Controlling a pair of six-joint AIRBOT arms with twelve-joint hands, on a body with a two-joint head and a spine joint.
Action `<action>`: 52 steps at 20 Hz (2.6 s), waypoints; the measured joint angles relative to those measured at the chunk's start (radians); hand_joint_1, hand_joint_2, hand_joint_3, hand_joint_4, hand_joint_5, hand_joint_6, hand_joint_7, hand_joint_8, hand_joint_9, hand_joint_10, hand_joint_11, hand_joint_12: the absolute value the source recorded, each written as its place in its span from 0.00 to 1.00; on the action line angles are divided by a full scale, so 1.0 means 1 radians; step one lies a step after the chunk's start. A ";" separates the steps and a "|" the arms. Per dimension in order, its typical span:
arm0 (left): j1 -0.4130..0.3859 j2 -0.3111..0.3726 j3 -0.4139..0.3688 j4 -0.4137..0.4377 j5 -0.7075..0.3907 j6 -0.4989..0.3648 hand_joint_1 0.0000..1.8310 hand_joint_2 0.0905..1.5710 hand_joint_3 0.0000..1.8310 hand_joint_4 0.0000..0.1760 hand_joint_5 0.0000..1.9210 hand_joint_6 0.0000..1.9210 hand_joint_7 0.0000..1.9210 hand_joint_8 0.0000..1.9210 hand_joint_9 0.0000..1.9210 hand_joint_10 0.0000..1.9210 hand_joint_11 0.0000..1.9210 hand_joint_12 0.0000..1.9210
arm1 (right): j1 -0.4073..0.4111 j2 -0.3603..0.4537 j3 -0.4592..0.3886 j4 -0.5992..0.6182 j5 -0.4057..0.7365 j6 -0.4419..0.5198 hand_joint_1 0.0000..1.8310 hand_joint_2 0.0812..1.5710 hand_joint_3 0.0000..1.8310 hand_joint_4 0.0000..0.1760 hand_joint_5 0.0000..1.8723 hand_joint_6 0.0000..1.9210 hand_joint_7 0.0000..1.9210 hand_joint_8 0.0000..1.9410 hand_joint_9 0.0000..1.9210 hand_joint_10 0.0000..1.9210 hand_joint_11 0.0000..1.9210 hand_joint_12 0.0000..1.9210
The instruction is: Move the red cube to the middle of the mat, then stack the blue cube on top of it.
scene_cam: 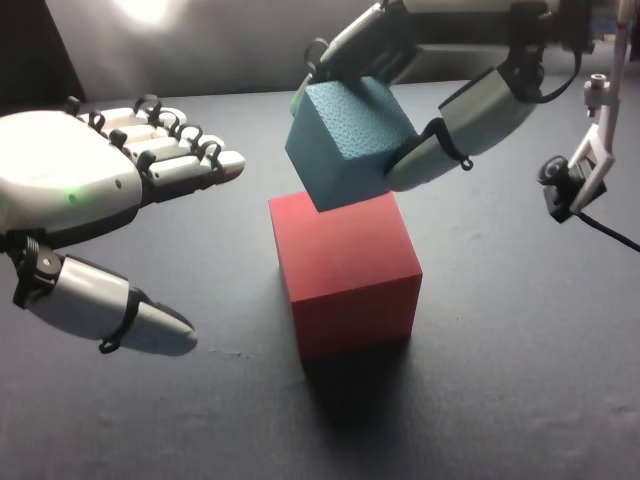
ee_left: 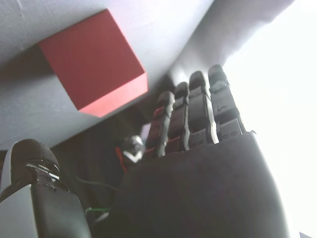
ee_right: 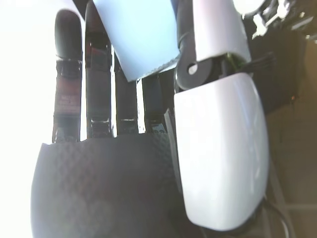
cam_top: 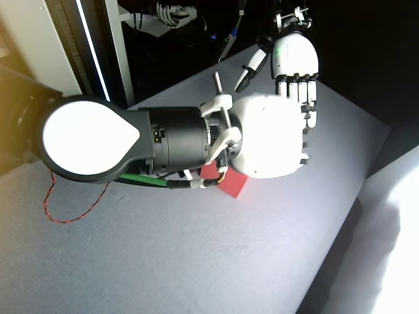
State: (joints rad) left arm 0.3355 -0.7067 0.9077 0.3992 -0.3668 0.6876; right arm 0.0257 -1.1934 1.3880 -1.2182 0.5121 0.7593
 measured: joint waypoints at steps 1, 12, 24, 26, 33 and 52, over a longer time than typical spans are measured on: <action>0.000 0.000 0.000 -0.001 0.000 0.000 0.14 0.57 0.00 0.00 0.00 0.00 0.01 0.00 0.02 0.00 0.00 0.00 | 0.000 -0.001 0.001 -0.027 0.001 0.037 0.66 0.70 0.00 0.10 0.52 0.50 0.51 0.53 0.49 0.26 0.25 0.62; 0.006 0.000 0.008 -0.014 0.000 0.000 0.13 0.57 0.00 0.00 0.00 0.00 0.01 0.00 0.02 0.00 0.00 0.00 | 0.008 -0.046 0.048 -0.268 0.016 0.246 0.66 0.71 0.00 0.11 0.48 0.56 0.51 0.54 0.49 0.26 0.23 0.65; 0.006 0.000 0.013 -0.015 -0.001 -0.001 0.15 0.58 0.00 0.00 0.02 0.01 0.03 0.01 0.03 0.01 0.02 0.01 | 0.052 -0.099 0.088 -0.516 0.064 0.377 0.65 0.72 0.00 0.08 0.47 0.56 0.50 0.56 0.47 0.29 0.25 0.63; 0.006 0.000 0.013 -0.016 -0.001 -0.001 0.13 0.58 0.00 0.00 0.02 0.00 0.05 0.01 0.05 0.01 0.03 0.02 | 0.058 -0.107 0.096 -0.538 0.078 0.383 0.66 0.71 0.00 0.09 0.49 0.53 0.50 0.56 0.47 0.29 0.24 0.64; 0.006 0.000 0.015 -0.015 -0.001 -0.002 0.10 0.59 0.00 0.00 0.02 0.00 0.03 0.00 0.03 0.00 0.01 0.02 | 0.077 -0.134 0.122 -0.617 0.137 0.413 0.66 0.70 0.00 0.07 0.51 0.50 0.53 0.52 0.48 0.32 0.25 0.67; 0.006 0.000 0.015 -0.015 -0.001 -0.004 0.12 0.59 0.00 0.00 0.01 0.00 0.03 0.00 0.03 0.00 0.01 0.03 | 0.076 -0.151 0.148 -0.618 0.138 0.415 0.66 0.69 0.00 0.09 0.52 0.50 0.53 0.51 0.48 0.33 0.27 0.64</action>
State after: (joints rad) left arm 0.3416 -0.7067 0.9226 0.3843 -0.3679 0.6834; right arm 0.1017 -1.3449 1.5360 -1.8366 0.6498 1.1744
